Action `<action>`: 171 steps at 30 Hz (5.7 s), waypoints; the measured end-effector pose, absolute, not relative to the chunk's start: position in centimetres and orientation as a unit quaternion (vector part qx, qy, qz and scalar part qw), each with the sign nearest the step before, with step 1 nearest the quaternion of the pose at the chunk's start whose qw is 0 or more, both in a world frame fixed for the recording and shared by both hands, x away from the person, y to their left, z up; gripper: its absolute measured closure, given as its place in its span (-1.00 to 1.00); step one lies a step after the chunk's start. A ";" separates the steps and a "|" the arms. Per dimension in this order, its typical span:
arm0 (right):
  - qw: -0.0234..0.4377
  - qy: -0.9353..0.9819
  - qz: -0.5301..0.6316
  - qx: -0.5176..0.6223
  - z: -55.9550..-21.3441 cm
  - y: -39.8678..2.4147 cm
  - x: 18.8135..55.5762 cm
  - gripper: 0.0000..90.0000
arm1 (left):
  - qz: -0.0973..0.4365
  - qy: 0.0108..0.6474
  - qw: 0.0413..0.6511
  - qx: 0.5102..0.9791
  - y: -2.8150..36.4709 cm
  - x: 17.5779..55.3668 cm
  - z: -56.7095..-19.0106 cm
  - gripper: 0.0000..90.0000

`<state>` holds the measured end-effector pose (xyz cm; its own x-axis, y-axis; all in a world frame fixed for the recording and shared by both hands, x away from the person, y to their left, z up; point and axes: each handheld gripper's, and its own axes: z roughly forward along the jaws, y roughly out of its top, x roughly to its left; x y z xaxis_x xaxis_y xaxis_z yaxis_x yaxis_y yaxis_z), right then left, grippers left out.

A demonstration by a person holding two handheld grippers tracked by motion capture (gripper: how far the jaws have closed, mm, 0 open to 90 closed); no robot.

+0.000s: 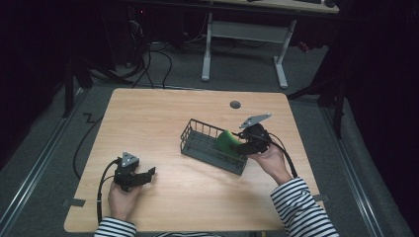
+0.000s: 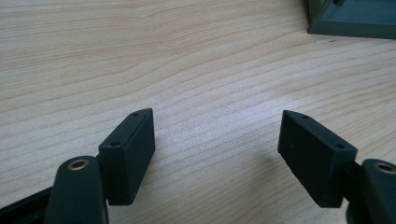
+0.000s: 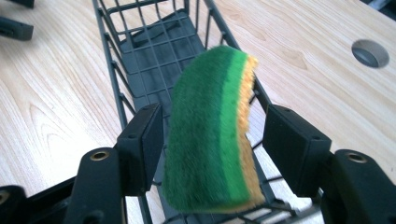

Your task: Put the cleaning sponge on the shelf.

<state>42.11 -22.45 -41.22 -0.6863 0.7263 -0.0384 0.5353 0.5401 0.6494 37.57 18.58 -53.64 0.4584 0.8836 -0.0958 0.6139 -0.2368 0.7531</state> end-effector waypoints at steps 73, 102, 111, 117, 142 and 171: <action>0.201 0.732 0.432 0.486 -40.6 -34.5 32.7 0.00 | 0.180 0.488 0.376 0.767 18.5 37.6 -53.6 -0.38; 0.171 0.708 0.442 0.523 -46.3 -34.2 32.7 0.01 | 0.180 0.487 0.375 0.767 18.5 37.6 -53.6 -0.38; 0.164 0.711 0.431 0.531 -48.1 -33.4 33.0 0.01 | 0.180 0.488 0.375 0.767 18.5 37.6 -53.6 -0.38; 0.162 0.719 0.420 0.530 -49.2 -32.7 33.1 0.01 | 0.180 0.488 0.375 0.767 18.5 37.6 -53.6 -0.38; 0.164 0.734 0.381 0.538 -52.4 -31.7 33.6 -0.04 | 0.180 0.487 0.376 0.767 18.5 37.6 -53.6 -0.38; 0.229 0.760 0.321 0.517 -53.1 -29.0 33.2 -0.25 | 0.181 0.487 0.376 0.767 18.5 37.5 -53.6 -0.39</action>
<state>33.25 -28.97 -53.09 -0.3601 0.9328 -0.0161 0.6384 0.2589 0.7248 37.53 18.49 -53.65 0.4600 0.8835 -0.0888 0.6122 -0.2432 0.7524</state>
